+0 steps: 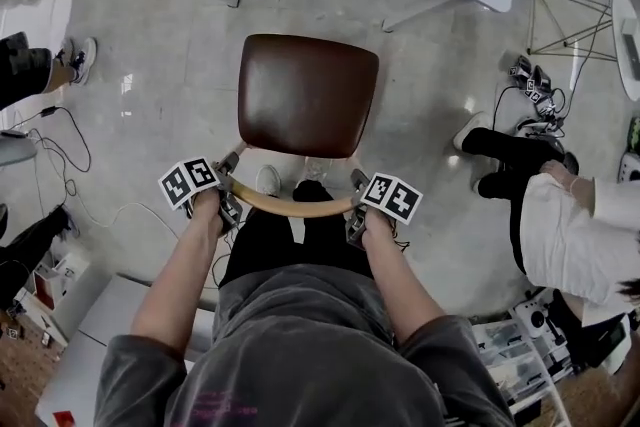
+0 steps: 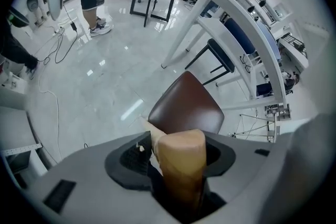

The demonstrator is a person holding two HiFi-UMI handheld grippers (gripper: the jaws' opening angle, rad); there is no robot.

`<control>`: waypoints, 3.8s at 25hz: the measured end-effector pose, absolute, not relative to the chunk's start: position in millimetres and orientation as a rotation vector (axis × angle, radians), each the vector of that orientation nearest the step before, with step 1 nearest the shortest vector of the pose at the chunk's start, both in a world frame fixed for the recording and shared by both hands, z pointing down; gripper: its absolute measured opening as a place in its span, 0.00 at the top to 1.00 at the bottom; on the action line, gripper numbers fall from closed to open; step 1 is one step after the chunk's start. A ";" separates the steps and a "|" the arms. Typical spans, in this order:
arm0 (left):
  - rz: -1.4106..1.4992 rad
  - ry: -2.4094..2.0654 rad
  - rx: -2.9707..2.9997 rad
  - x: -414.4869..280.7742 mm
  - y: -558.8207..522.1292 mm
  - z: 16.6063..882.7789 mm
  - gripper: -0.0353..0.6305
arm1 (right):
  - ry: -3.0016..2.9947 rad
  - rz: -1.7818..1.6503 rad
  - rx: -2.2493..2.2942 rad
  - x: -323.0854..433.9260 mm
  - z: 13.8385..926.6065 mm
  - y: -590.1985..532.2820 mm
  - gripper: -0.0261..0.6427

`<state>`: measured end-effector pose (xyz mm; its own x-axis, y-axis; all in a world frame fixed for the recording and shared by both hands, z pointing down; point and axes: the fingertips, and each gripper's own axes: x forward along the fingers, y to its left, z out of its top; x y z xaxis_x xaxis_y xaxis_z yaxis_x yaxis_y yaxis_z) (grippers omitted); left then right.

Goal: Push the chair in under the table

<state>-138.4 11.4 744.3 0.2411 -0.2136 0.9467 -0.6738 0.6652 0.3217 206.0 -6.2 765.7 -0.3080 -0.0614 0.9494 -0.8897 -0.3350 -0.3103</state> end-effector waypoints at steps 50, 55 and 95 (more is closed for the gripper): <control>0.350 -1.319 0.963 -217.5 -304.5 741.9 0.59 | -1.299 1.691 1.507 131.6 749.8 -303.7 0.64; 0.347 -1.319 0.971 -221.6 -320.8 749.1 0.59 | -1.306 1.683 1.517 127.5 756.4 -321.1 0.64; 0.295 -1.324 0.985 -205.0 -386.6 764.7 0.56 | -1.318 1.587 1.607 144.1 770.9 -392.5 0.67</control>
<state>-205.0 -386.6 764.7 0.2765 -0.3374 0.8998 -0.6878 0.5844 0.4305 144.1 -392.5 770.9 -0.1602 -0.2727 0.9487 -0.8824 -0.3911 -0.2614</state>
